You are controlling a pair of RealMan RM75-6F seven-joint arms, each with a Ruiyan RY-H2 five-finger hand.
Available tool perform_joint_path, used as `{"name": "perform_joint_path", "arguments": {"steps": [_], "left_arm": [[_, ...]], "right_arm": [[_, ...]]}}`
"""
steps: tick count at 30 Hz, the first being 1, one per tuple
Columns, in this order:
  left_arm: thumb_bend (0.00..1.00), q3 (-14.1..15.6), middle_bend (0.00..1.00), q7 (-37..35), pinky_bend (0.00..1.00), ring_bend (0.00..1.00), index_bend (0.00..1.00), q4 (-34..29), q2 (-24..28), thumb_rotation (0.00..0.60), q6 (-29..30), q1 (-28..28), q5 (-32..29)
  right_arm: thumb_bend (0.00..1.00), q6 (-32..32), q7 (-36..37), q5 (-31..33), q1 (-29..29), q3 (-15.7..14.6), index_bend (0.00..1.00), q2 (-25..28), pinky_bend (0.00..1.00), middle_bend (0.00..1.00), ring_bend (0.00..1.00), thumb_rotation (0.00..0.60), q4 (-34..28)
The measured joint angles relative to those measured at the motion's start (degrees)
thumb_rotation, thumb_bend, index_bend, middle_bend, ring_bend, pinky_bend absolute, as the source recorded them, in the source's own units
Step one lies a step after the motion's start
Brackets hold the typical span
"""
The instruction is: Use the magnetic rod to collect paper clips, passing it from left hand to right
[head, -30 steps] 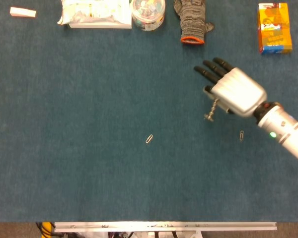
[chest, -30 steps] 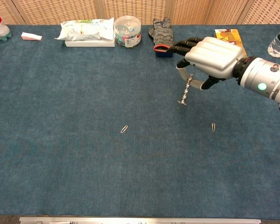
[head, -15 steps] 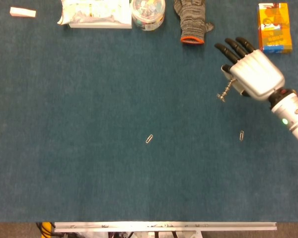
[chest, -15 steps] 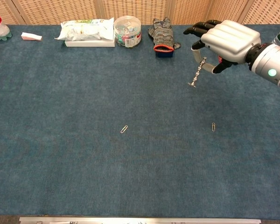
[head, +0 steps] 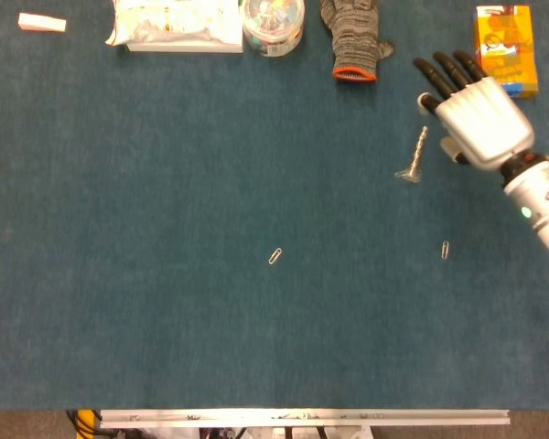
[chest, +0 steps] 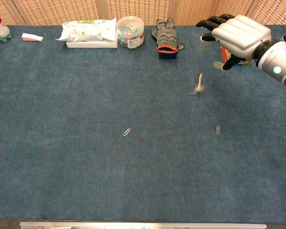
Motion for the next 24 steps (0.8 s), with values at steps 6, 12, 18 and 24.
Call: {"name": "perform_joint_path", "arguments": {"steps": [6, 12, 18, 24], "left_arm": [[0.09, 0.45, 0.14, 1.32, 0.17, 0.01, 0.6, -0.2, -0.29, 0.6, -0.57, -0.31, 0.6], [0.09, 0.91, 0.14, 3.48, 0.17, 0.01, 0.6, -0.58, -0.83, 0.6, -1.62, -0.97, 1.25], [0.09, 1.56, 0.14, 6.06, 0.17, 0.01, 0.6, -0.98, -1.73, 0.6, -2.41, -1.68, 2.69], [0.09, 2.35, 0.14, 8.48, 0.17, 0.01, 0.6, -1.3, -2.81, 0.6, -4.02, -2.63, 3.8]], "right_arm": [[0.19, 4.18, -0.72, -0.3, -2.72, -0.5, 0.24, 2.22, 0.1, 0.06, 0.0, 0.6, -3.8], [0.2, 12.07, -1.04, -3.48, -7.2, -1.67, 0.24, 4.72, 0.1, 0.06, 0.0, 0.6, -8.55], [0.19, 20.91, -1.11, -7.03, -13.47, -3.25, 0.24, 8.46, 0.1, 0.06, 0.0, 0.6, -14.01], [0.19, 29.3, -0.19, -10.3, -20.06, -4.67, 0.24, 11.13, 0.1, 0.06, 0.0, 0.6, -16.66]]}}
